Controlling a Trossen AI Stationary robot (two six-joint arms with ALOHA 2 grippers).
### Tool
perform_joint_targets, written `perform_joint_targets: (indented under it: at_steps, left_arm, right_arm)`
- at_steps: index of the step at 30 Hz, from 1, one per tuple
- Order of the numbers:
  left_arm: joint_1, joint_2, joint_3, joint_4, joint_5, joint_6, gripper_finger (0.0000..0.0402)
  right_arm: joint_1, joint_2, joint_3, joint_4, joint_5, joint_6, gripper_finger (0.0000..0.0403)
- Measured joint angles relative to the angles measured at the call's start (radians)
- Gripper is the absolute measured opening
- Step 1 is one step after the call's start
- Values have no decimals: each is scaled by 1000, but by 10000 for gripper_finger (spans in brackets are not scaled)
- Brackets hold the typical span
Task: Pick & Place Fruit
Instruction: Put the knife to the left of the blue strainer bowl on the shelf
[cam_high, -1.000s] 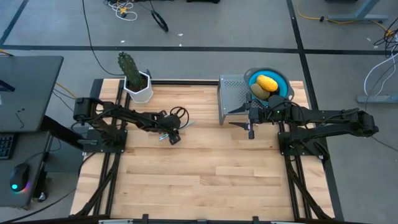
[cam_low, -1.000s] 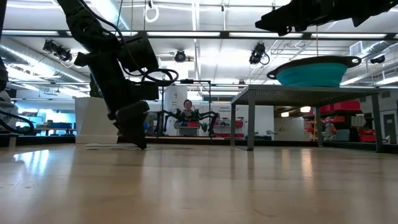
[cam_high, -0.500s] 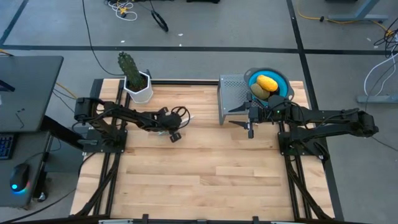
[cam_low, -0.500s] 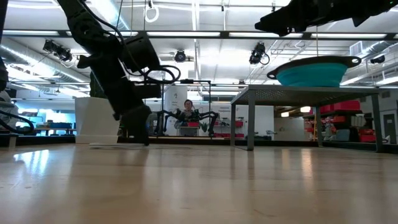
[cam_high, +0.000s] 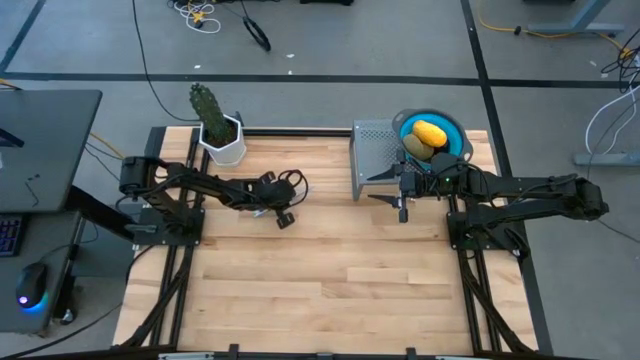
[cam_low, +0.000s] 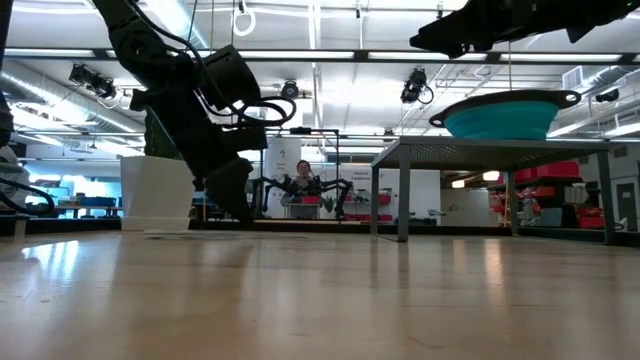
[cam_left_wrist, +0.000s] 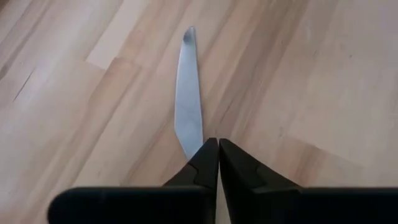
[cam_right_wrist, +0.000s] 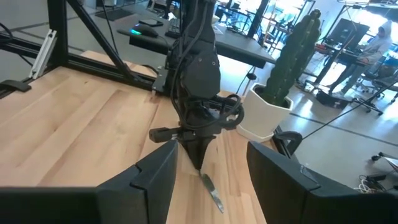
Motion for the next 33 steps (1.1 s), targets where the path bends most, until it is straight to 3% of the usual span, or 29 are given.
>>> perform_joint_targets:
  at_steps: [11, 14, 20, 24, 30, 33]
  left_arm:
    - [-2, -1, 72, -146, 14, 84, 46]
    - [-4, -1, 68, -161, 41, 55, 78]
    - [-13, -1, 13, -128, -13, 48, 162]
    - [-12, -3, -17, -92, -9, 29, 198]
    - [-2, -7, -78, 0, -29, -11, 206]
    - [23, -8, -103, 11, 23, -76, 191]
  right_arm:
    - [0, 0, 0, 0, 0, -8, 204]
    - [0, 0, 0, -8, 0, -8, 204]
    - [0, 0, 0, -16, 0, -8, 204]
    - [0, 0, 0, -16, 1, -8, 204]
    - [0, 0, 0, -16, 2, -15, 204]
    - [0, 0, 0, -15, 2, -15, 204]
